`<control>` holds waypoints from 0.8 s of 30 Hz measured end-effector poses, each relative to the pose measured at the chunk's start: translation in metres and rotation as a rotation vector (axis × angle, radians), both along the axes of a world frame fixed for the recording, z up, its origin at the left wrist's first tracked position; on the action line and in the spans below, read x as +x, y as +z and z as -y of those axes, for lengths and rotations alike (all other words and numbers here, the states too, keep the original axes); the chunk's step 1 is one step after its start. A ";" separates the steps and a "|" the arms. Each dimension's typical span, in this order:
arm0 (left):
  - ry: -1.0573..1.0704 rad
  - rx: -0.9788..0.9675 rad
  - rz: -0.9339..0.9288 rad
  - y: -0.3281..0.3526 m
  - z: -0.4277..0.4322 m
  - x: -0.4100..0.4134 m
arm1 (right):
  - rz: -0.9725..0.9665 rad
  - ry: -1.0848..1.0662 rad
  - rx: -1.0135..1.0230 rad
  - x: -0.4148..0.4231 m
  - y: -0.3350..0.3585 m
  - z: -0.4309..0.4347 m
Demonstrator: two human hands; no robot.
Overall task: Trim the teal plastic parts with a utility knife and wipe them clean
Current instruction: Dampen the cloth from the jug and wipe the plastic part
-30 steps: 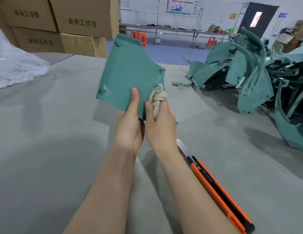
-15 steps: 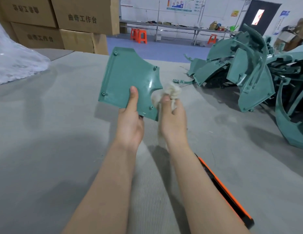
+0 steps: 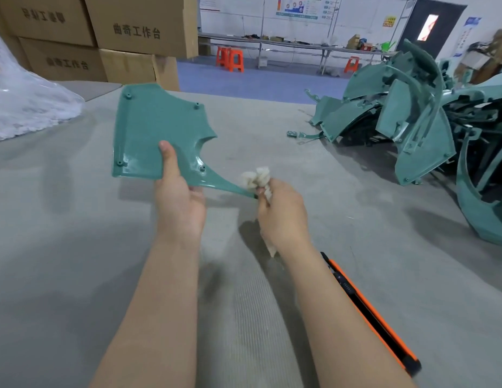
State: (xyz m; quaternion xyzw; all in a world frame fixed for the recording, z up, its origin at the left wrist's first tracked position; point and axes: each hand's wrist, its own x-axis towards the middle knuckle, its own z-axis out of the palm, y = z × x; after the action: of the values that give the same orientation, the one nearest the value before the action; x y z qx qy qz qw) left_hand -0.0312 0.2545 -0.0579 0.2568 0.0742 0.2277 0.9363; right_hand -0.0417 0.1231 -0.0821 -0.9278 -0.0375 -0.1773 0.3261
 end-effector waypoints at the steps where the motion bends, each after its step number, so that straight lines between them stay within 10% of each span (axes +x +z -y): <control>1: -0.003 0.021 -0.003 0.001 0.002 0.000 | 0.063 -0.039 0.129 0.000 0.003 0.001; 6: -0.006 0.132 -0.051 0.003 0.013 0.000 | 0.343 0.044 0.565 -0.018 0.019 -0.018; 11: -0.131 0.232 -0.058 -0.002 0.015 -0.002 | 0.189 0.213 0.457 -0.027 0.015 -0.045; 16: -0.228 0.149 -0.029 -0.002 0.021 0.004 | -0.141 0.119 0.717 -0.006 0.018 -0.028; 24: -0.432 -0.026 0.036 -0.024 0.006 0.010 | -0.143 -0.051 1.196 0.027 0.016 -0.008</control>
State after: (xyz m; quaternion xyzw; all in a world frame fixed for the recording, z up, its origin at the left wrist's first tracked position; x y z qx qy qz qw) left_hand -0.0211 0.2484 -0.0821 0.2507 0.0035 0.0256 0.9677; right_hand -0.0149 0.1307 -0.0662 -0.5938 0.1130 -0.1124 0.7887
